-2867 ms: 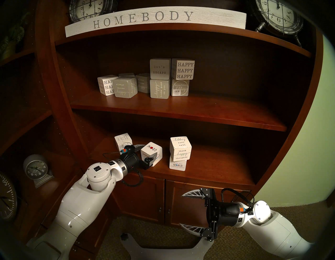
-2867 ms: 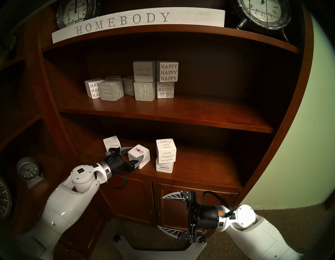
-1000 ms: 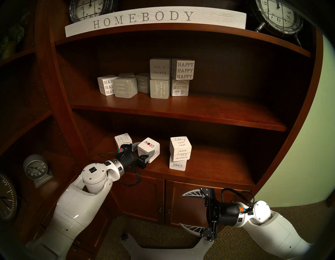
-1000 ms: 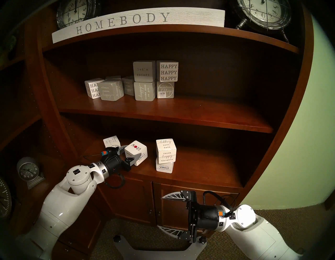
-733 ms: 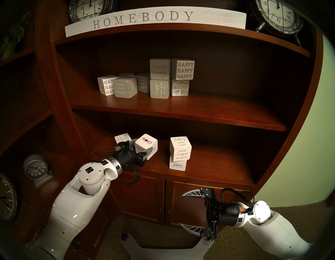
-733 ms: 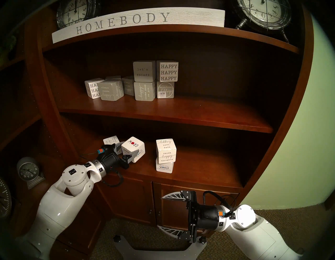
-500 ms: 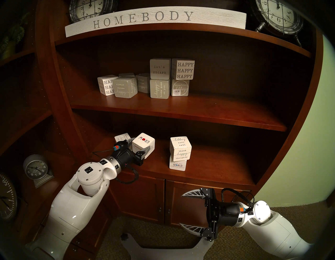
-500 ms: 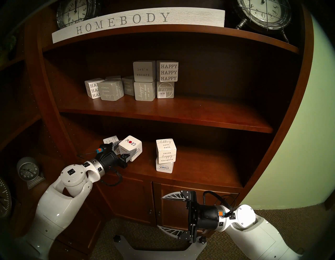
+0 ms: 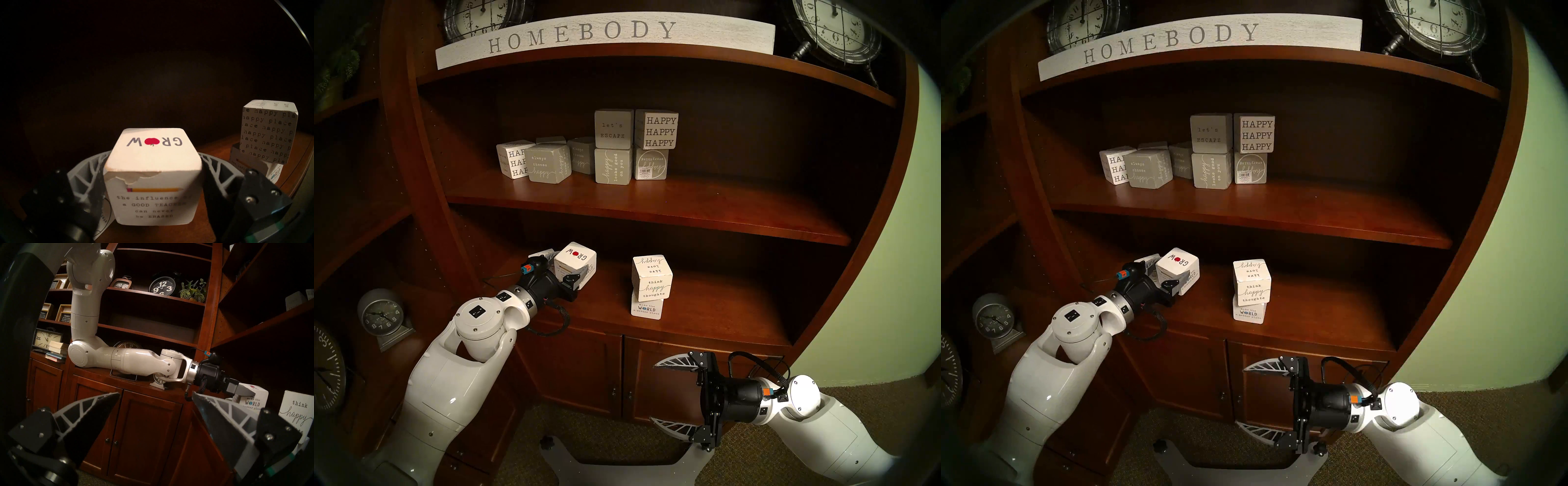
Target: Stack four cubes vertically into two groups
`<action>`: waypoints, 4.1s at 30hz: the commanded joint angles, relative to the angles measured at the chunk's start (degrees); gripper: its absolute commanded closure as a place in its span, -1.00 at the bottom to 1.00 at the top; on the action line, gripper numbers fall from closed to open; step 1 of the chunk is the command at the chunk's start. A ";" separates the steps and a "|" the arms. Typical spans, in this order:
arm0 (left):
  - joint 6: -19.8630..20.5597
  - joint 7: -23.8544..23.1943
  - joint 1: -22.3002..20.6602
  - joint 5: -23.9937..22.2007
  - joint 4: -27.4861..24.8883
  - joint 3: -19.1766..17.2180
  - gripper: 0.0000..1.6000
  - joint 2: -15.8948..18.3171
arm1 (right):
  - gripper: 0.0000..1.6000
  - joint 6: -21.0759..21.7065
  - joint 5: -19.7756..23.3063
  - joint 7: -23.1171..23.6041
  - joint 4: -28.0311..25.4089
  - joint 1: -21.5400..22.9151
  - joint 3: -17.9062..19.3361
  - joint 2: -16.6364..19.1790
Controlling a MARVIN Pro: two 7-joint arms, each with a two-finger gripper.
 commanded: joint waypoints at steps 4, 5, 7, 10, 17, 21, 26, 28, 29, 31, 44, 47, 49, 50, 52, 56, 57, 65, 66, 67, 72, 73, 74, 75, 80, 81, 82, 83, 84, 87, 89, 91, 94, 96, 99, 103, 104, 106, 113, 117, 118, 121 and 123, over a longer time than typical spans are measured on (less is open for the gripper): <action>0.45 1.96 -2.95 1.02 -0.34 -1.07 1.00 -0.09 | -1.00 0.19 0.37 -0.09 -0.66 -0.14 0.01 -0.17; 0.45 1.96 -2.95 1.02 -0.34 -1.07 1.00 -0.09 | -1.00 0.19 0.37 -0.09 -0.66 -0.14 0.01 -0.17; 0.59 2.72 -3.61 1.61 0.11 -0.76 1.00 -0.21 | -1.00 0.19 0.36 -0.07 -0.66 -0.14 0.02 -0.19; 0.86 3.12 -4.60 1.90 0.83 -0.51 1.00 -0.46 | -1.00 0.21 0.35 -0.04 -0.66 -0.15 0.05 -0.22; 1.60 4.58 -5.75 3.29 2.05 -0.30 1.00 -1.02 | -1.00 0.25 0.33 0.02 -0.66 -0.18 0.12 -0.29; 1.82 5.24 -5.59 3.54 1.84 -0.63 1.00 -1.26 | -1.00 0.28 0.32 0.05 -0.66 -0.20 0.16 -0.33; 2.18 5.53 -5.20 3.67 1.31 -1.15 1.00 -1.14 | -1.00 0.31 0.31 0.09 -0.67 -0.22 0.21 -0.37; 2.46 5.67 -5.26 3.60 1.56 -1.44 1.00 -1.15 | -1.00 0.32 0.30 0.11 -0.67 -0.23 0.23 -0.39; 2.42 5.48 -5.39 3.49 1.78 -1.58 1.00 -1.06 | -1.00 0.32 0.30 0.12 -0.67 -0.23 0.24 -0.40; 2.39 5.17 -5.71 3.36 2.12 -1.87 1.00 -0.87 | -1.00 0.33 0.29 0.13 -0.66 -0.23 0.25 -0.42; 2.29 3.45 -7.90 1.39 5.09 -3.46 1.00 -0.81 | -1.00 0.38 0.25 0.24 -0.66 -0.27 0.35 -0.53; 2.10 3.13 -7.98 1.18 5.66 -3.77 1.00 -0.71 | -1.00 0.40 0.25 0.26 -0.66 -0.28 0.38 -0.55; 1.97 2.97 -7.97 1.04 5.89 -4.03 1.00 -0.62 | -1.00 0.41 0.24 0.28 -0.66 -0.29 0.40 -0.57; 1.93 2.91 -7.99 0.97 6.01 -4.17 1.00 -0.61 | -1.00 0.42 0.24 0.29 -0.66 -0.29 0.41 -0.58; 1.93 2.84 -8.06 0.95 6.21 -4.36 1.00 -0.56 | -1.00 0.43 0.23 0.31 -0.66 -0.30 0.43 -0.60; 2.13 2.81 -8.26 0.83 6.91 -4.75 1.00 -0.54 | -1.00 0.46 0.22 0.34 -0.66 -0.32 0.47 -0.64; 2.18 2.85 -8.34 0.88 7.11 -4.81 1.00 -0.50 | -1.00 0.46 0.22 0.35 -0.66 -0.32 0.47 -0.64; 4.20 4.57 -9.23 0.97 8.24 -4.94 1.00 -1.16 | -1.00 0.51 0.19 0.42 -0.67 -0.35 0.55 -0.72; 4.30 4.62 -9.26 0.75 8.39 -4.93 1.00 -1.30 | -1.00 0.52 0.19 0.43 -0.67 -0.36 0.56 -0.73; 4.37 4.81 -9.29 0.73 8.51 -4.87 1.00 -1.41 | -1.00 0.53 0.19 0.44 -0.67 -0.36 0.58 -0.74; 4.64 4.89 -9.39 0.03 8.77 -4.96 1.00 -1.81 | -1.00 0.56 0.17 0.47 -0.68 -0.39 0.63 -0.79; 4.67 4.87 -9.39 -0.01 8.76 -4.96 1.00 -1.81 | -1.00 0.57 0.17 0.48 -0.68 -0.39 0.63 -0.80; 4.69 4.78 -9.34 -0.09 8.72 -4.95 1.00 -1.76 | -1.00 0.57 0.16 0.49 -0.68 -0.39 0.65 -0.81; 4.70 4.80 -9.29 -0.11 8.64 -4.94 1.00 -1.76 | -1.00 0.58 0.16 0.50 -0.68 -0.40 0.66 -0.82; 4.87 4.77 -8.99 -0.53 8.65 -5.00 1.00 -1.88 | -1.00 0.61 0.14 0.54 -0.69 -0.42 0.71 -0.87; 4.83 4.77 -8.95 -0.62 8.72 -5.03 1.00 -1.90 | -1.00 0.62 0.14 0.55 -0.69 -0.42 0.72 -0.88; 4.83 4.78 -8.92 -0.63 8.77 -5.03 1.00 -1.88 | -1.00 0.62 0.14 0.56 -0.69 -0.43 0.73 -0.88; 4.81 4.76 -8.90 -0.67 8.80 -5.03 0.95 -1.86 | -1.00 0.63 0.13 0.57 -0.69 -0.43 0.74 -0.89; 4.79 4.77 -8.88 -0.72 8.81 -5.06 0.90 -1.86 | -1.00 0.64 0.13 0.58 -0.69 -0.44 0.75 -0.90; 4.75 4.77 -8.86 -0.86 8.86 -5.11 0.56 -1.83 | -1.00 0.65 0.12 0.60 -0.69 -0.44 0.77 -0.93; 4.71 4.69 -8.85 -1.03 9.00 -5.16 0.33 -1.80 | -1.00 0.66 0.11 0.62 -0.69 -0.45 0.79 -0.95; 4.90 4.77 -8.88 -1.16 9.08 -5.20 0.28 -1.82 | -1.00 0.68 0.11 0.64 -0.69 -0.46 0.81 -0.97; 4.82 4.61 -8.88 -1.40 9.19 -5.23 0.22 -1.74 | -1.00 0.69 0.10 0.67 -0.69 -0.47 0.84 -1.00; 4.72 4.52 -8.87 -1.49 9.23 -5.24 0.18 -1.70 | -1.00 0.70 0.09 0.67 -0.69 -0.47 0.85 -1.01; 4.56 4.29 -8.88 -1.73 9.35 -5.30 0.06 -1.63 | -1.00 0.72 0.08 0.71 -0.69 -0.49 0.89 -1.05; 4.51 4.12 -8.96 -1.84 9.48 -5.37 0.04 -1.63 | -1.00 0.74 0.06 0.74 -0.69 -0.50 0.93 -1.09; 4.51 4.08 -8.99 -1.86 9.52 -5.39 0.02 -1.64 | -1.00 0.75 0.06 0.75 -0.69 -0.51 0.94 -1.10; 4.48 3.98 -9.05 -1.91 9.63 -5.41 -0.24 -1.64 | -1.00 0.76 0.05 0.77 -0.69 -0.51 0.95 -1.12; 4.41 3.35 -9.75 -2.23 10.24 -5.38 -0.68 -1.69 | -1.00 0.80 0.03 0.84 -0.69 -0.53 1.02 -1.19; 4.36 3.11 -10.25 -2.18 10.65 -5.23 -0.72 -1.70 | -1.00 0.82 0.02 0.87 -0.69 -0.54 1.05 -1.22; 4.38 3.08 -10.33 -2.17 10.72 -5.21 -0.76 -1.71 | -1.00 0.82 0.01 0.88 -0.69 -0.55 1.06 -1.23; 4.42 2.99 -10.51 -2.17 10.89 -5.16 -0.78 -1.73 | -1.00 0.83 0.01 0.90 -0.69 -0.55 1.08 -1.25; 4.48 2.89 -10.74 -2.21 11.14 -5.10 -0.80 -1.78 | -1.00 0.85 0.00 0.92 -0.69 -0.56 1.11 -1.28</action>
